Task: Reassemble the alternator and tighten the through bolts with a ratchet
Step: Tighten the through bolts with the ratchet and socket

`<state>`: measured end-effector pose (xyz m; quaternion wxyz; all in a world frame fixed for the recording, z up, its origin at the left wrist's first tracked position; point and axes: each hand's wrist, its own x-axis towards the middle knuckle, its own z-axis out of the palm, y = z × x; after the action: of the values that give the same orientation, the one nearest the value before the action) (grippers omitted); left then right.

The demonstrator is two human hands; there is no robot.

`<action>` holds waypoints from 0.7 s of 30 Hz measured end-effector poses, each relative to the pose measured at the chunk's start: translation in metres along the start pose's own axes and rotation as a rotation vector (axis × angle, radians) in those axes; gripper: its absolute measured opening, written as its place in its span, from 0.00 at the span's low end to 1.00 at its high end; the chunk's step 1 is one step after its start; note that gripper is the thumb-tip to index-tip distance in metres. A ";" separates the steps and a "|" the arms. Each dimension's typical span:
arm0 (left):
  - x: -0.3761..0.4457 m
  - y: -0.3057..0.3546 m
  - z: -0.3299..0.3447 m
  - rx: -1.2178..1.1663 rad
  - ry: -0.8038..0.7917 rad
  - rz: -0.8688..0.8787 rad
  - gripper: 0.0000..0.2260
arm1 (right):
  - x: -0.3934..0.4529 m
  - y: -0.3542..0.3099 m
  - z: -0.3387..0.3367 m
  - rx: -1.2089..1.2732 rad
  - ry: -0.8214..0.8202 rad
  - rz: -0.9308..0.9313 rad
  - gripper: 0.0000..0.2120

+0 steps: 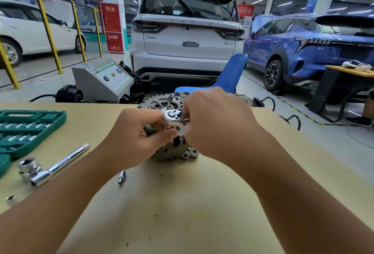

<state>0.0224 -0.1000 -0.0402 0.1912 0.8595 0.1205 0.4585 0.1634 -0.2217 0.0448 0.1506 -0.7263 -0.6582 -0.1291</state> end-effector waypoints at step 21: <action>-0.003 -0.004 0.006 0.029 0.055 0.006 0.12 | 0.002 0.003 -0.002 0.028 -0.012 0.004 0.03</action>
<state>0.0256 -0.0991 -0.0470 0.1738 0.8496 0.1300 0.4807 0.1667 -0.2207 0.0478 0.1569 -0.7261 -0.6595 -0.1151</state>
